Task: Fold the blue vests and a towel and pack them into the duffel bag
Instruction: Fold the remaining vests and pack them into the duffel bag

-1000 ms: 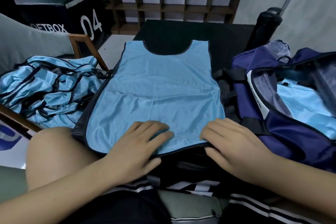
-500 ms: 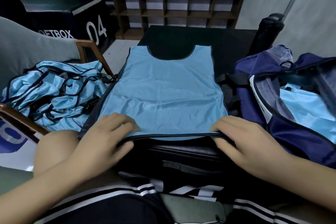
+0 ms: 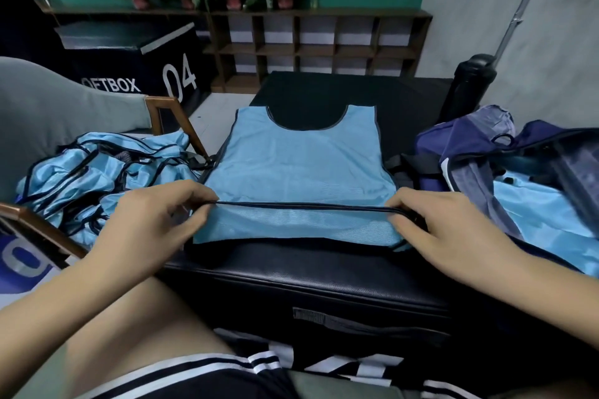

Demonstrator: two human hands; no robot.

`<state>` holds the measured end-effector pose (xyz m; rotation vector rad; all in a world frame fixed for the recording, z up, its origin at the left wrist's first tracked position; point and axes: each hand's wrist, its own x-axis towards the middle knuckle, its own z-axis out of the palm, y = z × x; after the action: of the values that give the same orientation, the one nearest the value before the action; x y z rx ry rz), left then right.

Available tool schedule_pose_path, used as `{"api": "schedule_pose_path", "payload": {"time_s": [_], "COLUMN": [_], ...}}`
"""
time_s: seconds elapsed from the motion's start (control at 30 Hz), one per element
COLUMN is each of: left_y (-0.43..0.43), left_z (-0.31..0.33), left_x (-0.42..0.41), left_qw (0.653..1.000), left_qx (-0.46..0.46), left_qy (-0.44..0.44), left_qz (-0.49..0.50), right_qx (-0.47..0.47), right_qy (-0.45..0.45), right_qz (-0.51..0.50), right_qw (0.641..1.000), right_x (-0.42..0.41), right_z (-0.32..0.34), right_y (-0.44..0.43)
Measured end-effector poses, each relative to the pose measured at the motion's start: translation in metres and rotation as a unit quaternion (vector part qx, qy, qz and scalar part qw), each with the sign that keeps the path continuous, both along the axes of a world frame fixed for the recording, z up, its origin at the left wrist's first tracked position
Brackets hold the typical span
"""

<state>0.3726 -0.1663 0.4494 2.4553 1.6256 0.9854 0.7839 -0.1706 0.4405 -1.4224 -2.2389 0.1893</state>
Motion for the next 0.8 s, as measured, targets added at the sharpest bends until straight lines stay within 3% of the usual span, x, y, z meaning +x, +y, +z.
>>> {"api": "schedule_pose_path", "payload": {"time_s": [0.33,0.47,0.57,0.8], "left_y": [0.013,0.017,0.021,0.020], "left_z": [0.013,0.015,0.019,0.038], "left_x": [-0.015,-0.021,-0.023,-0.022], "left_qw": [0.999,0.990,0.965,0.912], "left_qx": [-0.009,-0.049,-0.115,-0.184], "left_qy": [-0.007,-0.126,-0.237,-0.364], "left_qz": [0.048,0.045,0.000,-0.031], "right_qx": [-0.001,-0.033,-0.064,-0.108], "right_qy": [0.051,0.093,0.140,0.247], "right_qz": [-0.033,-0.024,-0.011,-0.010], "right_qw": [0.998,0.995,0.988,0.963], "right_x": [0.013,0.015,0.016,0.012], "right_z": [0.029,0.035,0.039,0.052], "right_y": [0.006,0.009,0.012,0.014]}}
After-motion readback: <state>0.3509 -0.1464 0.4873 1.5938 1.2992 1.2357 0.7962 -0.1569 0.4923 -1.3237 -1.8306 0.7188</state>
